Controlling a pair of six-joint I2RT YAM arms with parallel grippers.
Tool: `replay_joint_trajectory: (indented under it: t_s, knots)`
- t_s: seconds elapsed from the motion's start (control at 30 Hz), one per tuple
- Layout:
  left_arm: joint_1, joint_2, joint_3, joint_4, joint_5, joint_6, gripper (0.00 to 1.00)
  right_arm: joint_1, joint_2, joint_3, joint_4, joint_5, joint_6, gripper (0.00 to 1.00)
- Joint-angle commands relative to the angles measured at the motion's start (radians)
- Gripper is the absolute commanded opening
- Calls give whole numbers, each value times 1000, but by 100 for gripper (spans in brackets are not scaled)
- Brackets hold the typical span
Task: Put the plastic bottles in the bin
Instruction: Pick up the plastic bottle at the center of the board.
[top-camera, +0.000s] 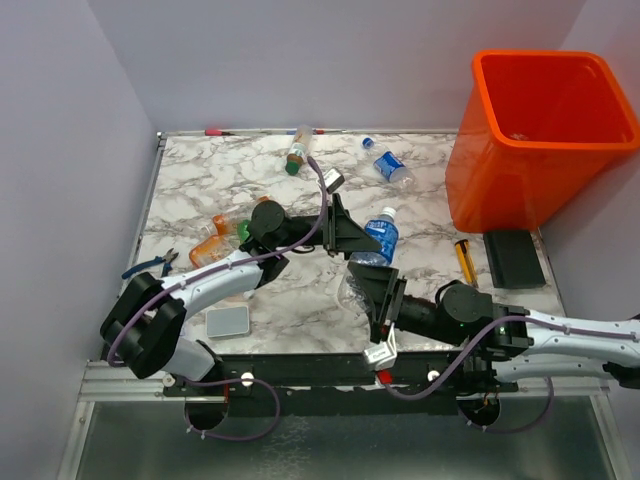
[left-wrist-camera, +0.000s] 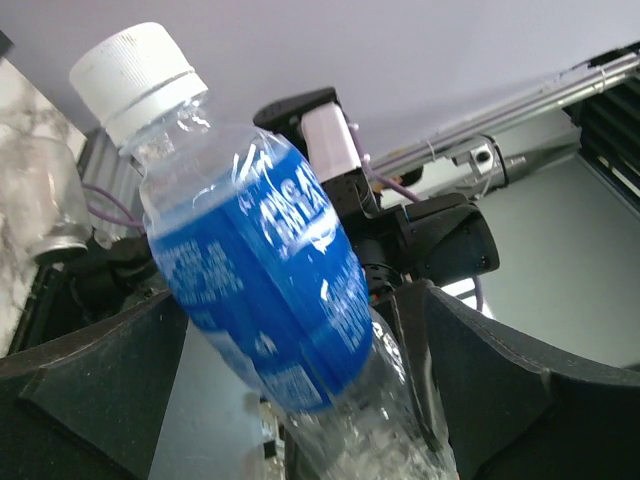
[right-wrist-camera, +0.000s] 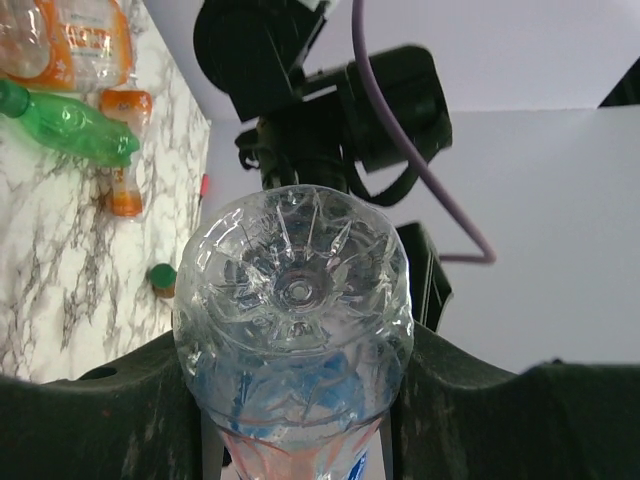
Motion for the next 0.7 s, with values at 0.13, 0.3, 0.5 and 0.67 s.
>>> replay_joint_trajectory:
  t_s: [0.13, 0.3, 0.5, 0.67]
  knots:
    - [-40, 66, 35, 121, 67, -2, 94, 89, 62, 60, -111, 3, -32, 8]
    - [-51, 76, 64, 164, 65, -24, 70, 102, 58, 46, -110, 18, -25, 8]
    - [-59, 44, 52, 168, 72, -23, 23, 103, 39, 32, -107, 37, -2, 12]
    - [-53, 20, 31, 168, 29, -6, 0, 102, 55, 44, -81, 54, 71, 98]
